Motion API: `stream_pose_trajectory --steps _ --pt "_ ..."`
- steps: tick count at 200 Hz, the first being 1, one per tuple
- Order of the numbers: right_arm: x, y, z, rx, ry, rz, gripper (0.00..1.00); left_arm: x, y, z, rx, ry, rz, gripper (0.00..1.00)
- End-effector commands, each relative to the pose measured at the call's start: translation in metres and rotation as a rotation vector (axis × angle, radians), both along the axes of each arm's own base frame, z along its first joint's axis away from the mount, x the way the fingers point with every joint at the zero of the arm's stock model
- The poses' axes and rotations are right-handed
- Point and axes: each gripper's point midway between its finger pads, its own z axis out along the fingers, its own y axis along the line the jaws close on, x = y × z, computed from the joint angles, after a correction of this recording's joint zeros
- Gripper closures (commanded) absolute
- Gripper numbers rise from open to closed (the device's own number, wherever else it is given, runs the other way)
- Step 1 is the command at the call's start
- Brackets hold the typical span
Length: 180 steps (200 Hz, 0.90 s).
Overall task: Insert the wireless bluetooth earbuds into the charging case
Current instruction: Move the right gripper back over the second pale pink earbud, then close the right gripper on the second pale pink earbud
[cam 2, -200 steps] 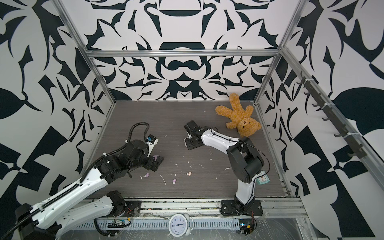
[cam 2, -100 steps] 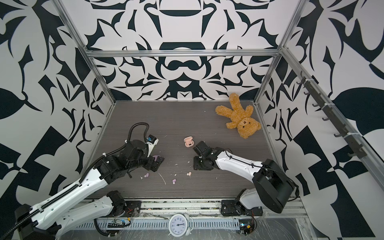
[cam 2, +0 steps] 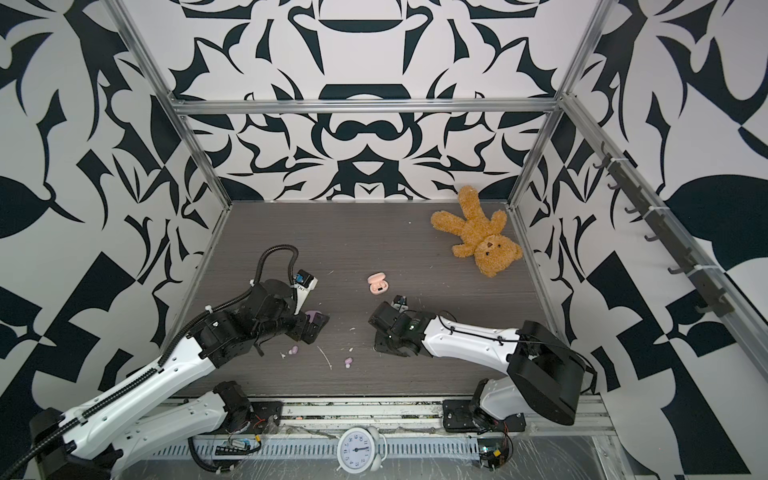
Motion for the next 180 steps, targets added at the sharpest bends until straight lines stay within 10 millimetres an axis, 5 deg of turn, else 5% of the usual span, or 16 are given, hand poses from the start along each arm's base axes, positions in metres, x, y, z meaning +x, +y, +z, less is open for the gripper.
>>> stream_pose_trajectory --steps 1,180 --pt "0.011 0.007 0.010 0.019 -0.035 -0.049 0.60 -0.003 0.000 -0.002 0.001 0.007 -0.011 0.01" --pt "0.005 0.021 -0.003 0.025 -0.003 0.005 0.70 -0.003 0.000 -0.004 0.005 0.009 -0.011 0.01"
